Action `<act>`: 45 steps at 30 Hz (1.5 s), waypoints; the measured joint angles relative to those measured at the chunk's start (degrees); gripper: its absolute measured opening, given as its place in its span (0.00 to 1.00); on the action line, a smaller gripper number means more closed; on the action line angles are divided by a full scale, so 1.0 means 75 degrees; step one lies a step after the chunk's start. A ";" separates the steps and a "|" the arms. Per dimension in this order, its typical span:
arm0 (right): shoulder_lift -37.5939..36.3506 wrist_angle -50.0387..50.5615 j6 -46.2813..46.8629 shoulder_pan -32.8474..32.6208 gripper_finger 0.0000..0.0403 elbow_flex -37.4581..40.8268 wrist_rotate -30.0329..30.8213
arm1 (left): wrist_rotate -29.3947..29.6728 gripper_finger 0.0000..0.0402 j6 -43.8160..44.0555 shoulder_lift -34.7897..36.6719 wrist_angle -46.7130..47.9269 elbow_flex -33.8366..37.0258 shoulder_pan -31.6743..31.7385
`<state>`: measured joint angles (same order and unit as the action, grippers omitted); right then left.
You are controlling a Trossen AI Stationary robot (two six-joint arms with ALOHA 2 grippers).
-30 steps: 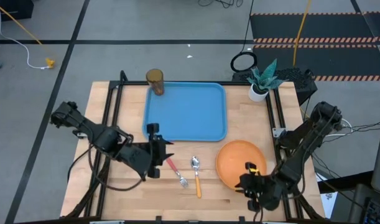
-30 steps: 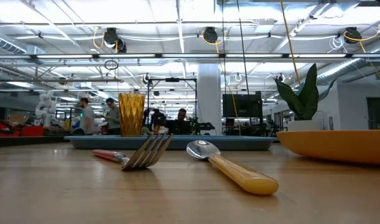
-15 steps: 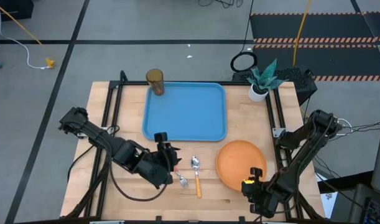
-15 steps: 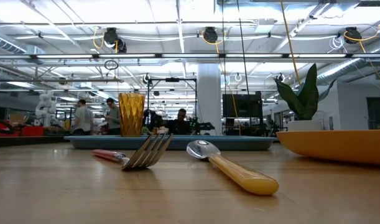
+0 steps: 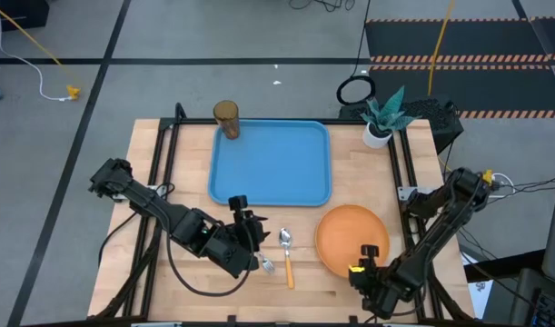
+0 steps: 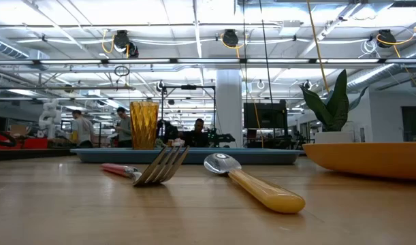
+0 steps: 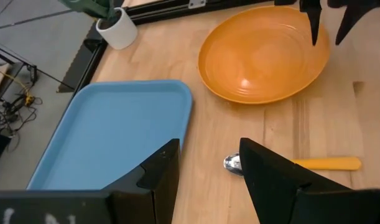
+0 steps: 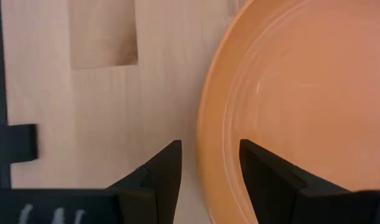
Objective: Pick and place plate/cup/fork/spoon on tray
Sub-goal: Put the orange plate on the bottom right of the yellow cup
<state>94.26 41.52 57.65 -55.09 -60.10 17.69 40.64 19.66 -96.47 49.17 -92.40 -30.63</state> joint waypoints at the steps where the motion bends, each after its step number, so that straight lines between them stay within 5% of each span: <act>1: 0.0039 0.0005 -0.0011 0.0003 0.38 0.0000 0.0001 | 0.0006 0.42 0.0000 0.0000 0.0000 0.0000 0.0000; 26: 0.0055 -0.0472 0.0100 0.0143 0.02 0.0471 -0.0532 | 0.0009 0.42 -0.0201 0.0000 0.0003 0.0000 0.0000; 38: -0.0520 -0.0261 0.0417 0.0192 0.00 0.0481 -0.0595 | 0.0009 0.42 -0.0199 0.0000 0.0003 0.0000 0.0000; 45: -0.0577 0.0928 0.0466 0.0208 0.00 -0.0402 -0.0571 | 0.0009 0.42 -0.0207 0.0000 0.0007 0.0000 0.0000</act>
<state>89.93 48.47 61.14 -53.53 -63.11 13.41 40.71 18.11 -96.47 49.22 -92.40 -30.63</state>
